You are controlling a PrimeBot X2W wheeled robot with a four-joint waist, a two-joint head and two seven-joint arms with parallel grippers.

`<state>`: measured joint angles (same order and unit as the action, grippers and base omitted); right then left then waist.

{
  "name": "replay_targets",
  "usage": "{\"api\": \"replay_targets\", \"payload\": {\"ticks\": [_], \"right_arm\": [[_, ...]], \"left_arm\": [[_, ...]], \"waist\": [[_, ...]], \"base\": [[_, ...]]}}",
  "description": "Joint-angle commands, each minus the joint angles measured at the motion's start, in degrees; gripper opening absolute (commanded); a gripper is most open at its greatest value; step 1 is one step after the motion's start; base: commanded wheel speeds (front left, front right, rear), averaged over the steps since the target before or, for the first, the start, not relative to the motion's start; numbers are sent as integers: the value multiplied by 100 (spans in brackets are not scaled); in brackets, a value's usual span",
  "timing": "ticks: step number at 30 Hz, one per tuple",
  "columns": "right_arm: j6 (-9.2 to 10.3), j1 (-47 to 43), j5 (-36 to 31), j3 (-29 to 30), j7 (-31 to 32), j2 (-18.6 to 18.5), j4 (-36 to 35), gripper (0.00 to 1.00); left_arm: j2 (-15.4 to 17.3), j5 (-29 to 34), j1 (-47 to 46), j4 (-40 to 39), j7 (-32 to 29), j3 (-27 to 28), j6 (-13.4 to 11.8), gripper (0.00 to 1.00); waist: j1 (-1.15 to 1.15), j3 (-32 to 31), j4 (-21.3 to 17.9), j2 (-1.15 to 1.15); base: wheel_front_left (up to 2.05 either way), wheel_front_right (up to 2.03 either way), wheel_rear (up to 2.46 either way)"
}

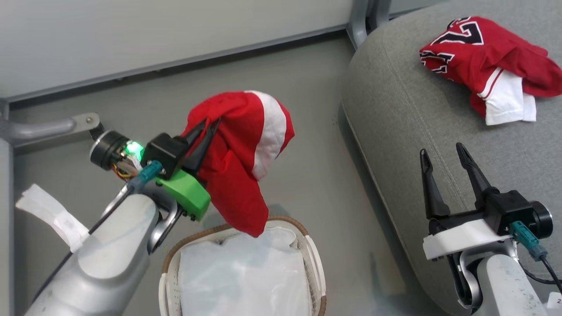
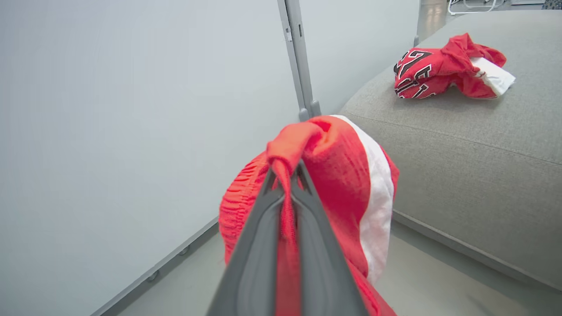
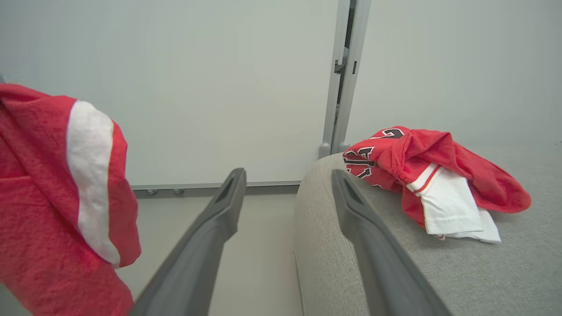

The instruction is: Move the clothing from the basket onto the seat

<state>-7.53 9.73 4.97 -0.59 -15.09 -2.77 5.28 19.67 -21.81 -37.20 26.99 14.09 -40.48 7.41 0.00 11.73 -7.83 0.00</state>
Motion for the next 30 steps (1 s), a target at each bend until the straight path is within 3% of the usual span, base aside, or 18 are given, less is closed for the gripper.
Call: {"api": "replay_targets", "payload": {"ticks": [1, 8, 20, 30], "right_arm": [[8, -132, -20, -34, -11, -21, 39, 100], [8, -43, 10, -330, -11, -20, 167, 100], [8, 734, 477, -1478, -11, -20, 427, 100], [8, 1963, 483, -2189, -10, -22, 1575, 100]], "left_arm": [[56, -81, -165, -82, -63, 7, 11, 0], [146, -229, -852, -344, -370, 76, 5, 0], [-114, -407, -1303, -302, -421, 84, -14, 0], [-311, -546, -1172, -531, -415, -300, -1, 0]], "waist": [[0, -603, 188, 0], [0, -821, 146, 0], [0, -944, 48, 0], [0, -1095, 245, 0]], "base": [[0, 0, 0], [0, 0, 0], [0, 0, 0], [0, 0, 0]]}}
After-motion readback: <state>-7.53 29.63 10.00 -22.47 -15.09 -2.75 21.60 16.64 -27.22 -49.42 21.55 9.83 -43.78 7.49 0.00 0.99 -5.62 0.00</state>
